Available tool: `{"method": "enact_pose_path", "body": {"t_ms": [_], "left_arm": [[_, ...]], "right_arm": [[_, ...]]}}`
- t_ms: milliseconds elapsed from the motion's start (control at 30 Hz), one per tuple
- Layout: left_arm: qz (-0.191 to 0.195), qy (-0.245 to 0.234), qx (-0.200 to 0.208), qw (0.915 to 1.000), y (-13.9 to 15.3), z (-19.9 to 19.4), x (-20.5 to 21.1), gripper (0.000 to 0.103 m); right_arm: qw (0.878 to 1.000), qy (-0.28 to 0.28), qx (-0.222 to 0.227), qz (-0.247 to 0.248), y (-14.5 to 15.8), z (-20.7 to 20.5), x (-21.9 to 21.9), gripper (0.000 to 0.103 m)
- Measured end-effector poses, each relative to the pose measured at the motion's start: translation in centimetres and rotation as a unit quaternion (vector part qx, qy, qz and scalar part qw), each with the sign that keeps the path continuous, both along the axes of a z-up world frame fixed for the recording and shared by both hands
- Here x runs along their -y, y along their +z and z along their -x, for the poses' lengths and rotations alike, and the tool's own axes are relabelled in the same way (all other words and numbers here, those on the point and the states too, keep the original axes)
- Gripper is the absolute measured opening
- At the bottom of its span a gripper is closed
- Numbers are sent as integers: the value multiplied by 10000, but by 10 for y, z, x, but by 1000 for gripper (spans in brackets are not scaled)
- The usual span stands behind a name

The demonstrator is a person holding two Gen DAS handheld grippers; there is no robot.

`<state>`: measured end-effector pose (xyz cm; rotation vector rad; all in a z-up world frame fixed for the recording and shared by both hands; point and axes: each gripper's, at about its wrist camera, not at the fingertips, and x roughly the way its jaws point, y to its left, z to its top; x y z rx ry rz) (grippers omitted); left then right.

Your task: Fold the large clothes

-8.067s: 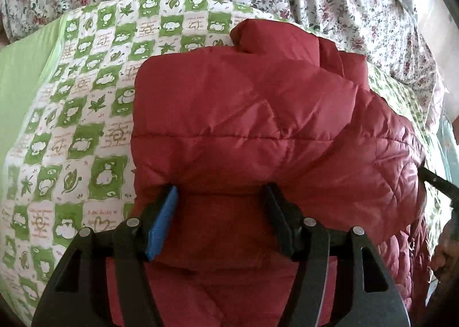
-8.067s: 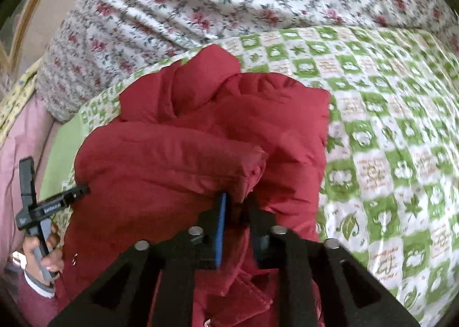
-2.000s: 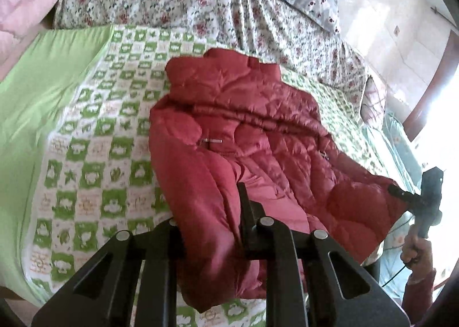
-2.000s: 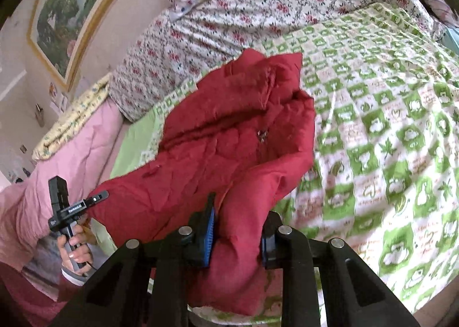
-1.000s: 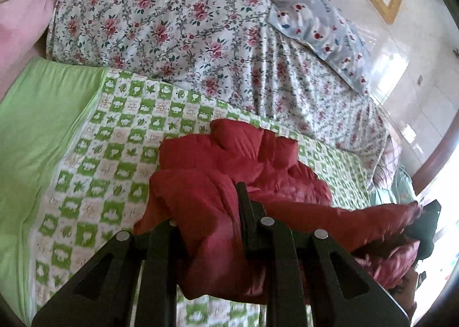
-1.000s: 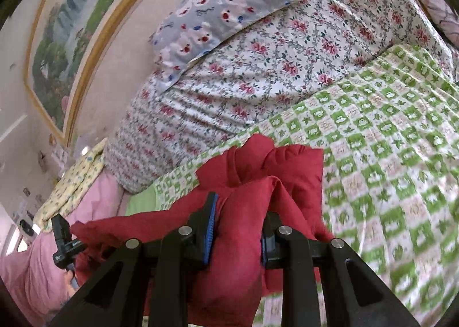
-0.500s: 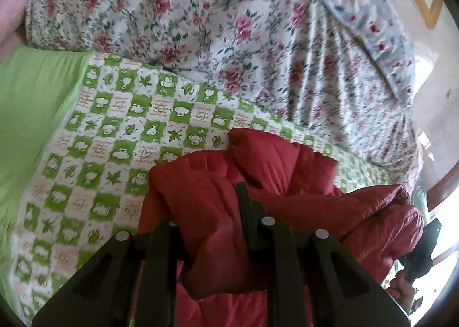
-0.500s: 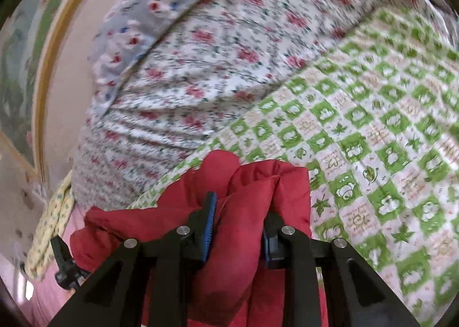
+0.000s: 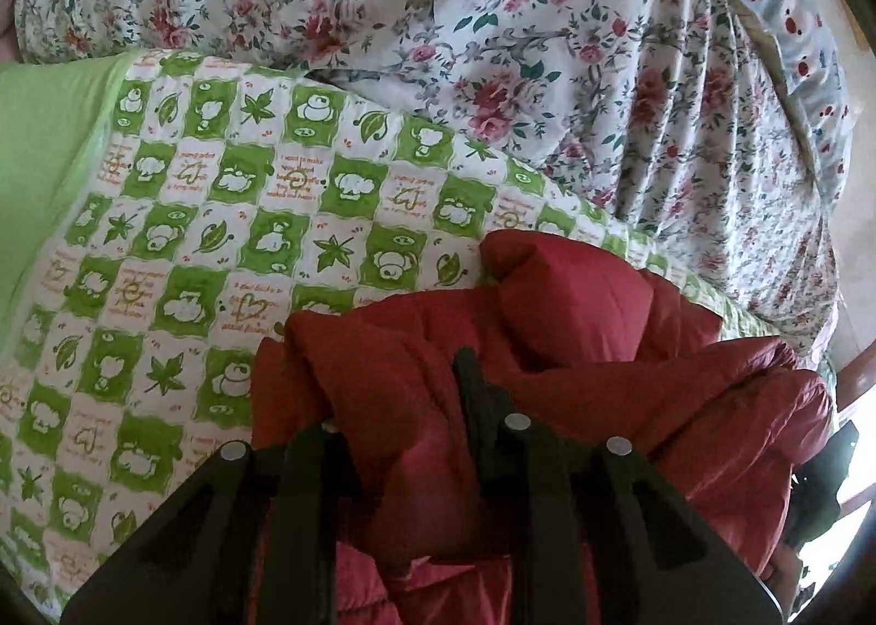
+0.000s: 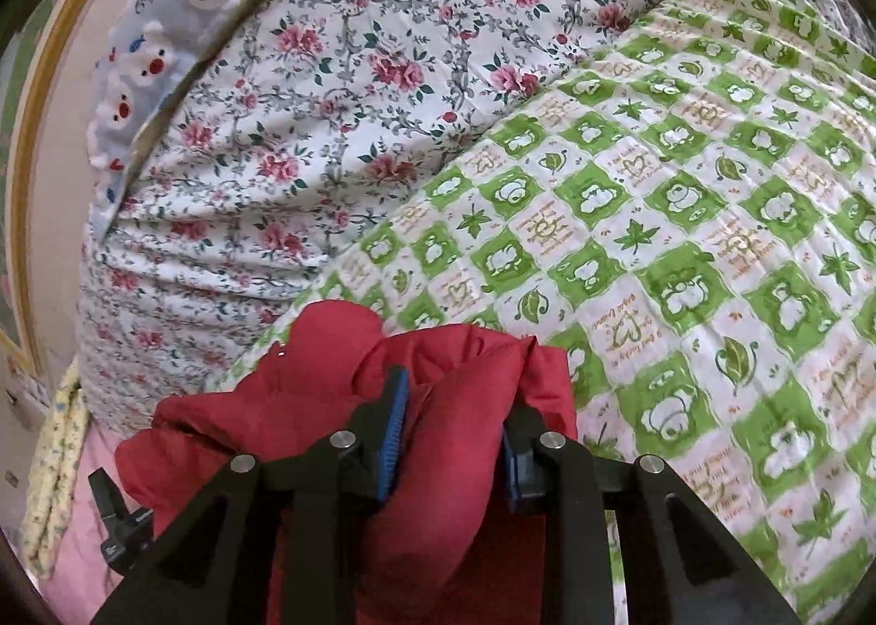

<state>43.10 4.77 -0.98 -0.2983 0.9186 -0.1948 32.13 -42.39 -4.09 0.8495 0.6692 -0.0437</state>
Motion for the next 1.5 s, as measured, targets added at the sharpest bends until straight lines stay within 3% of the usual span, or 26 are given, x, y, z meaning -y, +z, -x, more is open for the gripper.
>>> {"method": "enact_pose_path", "body": {"t_ms": [200,367,567,700,833,967,1067,1200,1233,1333,1400,1500], "left_arm": [[-115,-45,-84,9999,3,-13,4,21],[-380,-279,184,9987,24,7,-1,28],[-615,-304,895,9936,68,70,-10,47],[-618,-582,1287,9880,87,107,-4,49],[-1083,-1256,1073,9803,64,116,38,49],[-1747,-1522,715,9701,23,109,66,49],[-2217,-1311,661,9640,-1,100,72,49],[-2361,-988,535,9652,-12,82,73,50],[-2425,-960,539,9639,-13,80,74,50],[-2550,-882,566,9612,-16,78,77,51],[-2570,-830,558,9612,-19,75,77,52],[-2556,-750,518,9625,-20,72,76,52]], "right_arm": [[9998,-171,-85,-13,-13,-14,4,28],[9997,-233,-111,-29,-17,-19,6,28],[9996,-279,-94,-25,-20,-20,6,28],[9994,-317,-113,-1,-21,-22,7,28],[9993,-340,-105,132,-16,-22,4,31],[9992,-268,-94,275,-5,-22,3,33],[9996,-175,-27,223,4,-21,5,39],[9989,-149,434,66,34,2,6,63],[9980,-197,580,178,45,13,4,69],[9927,-71,962,719,73,38,-15,73],[9868,376,1016,1200,82,42,-42,77],[9679,1382,638,2000,73,26,-95,78]]}}
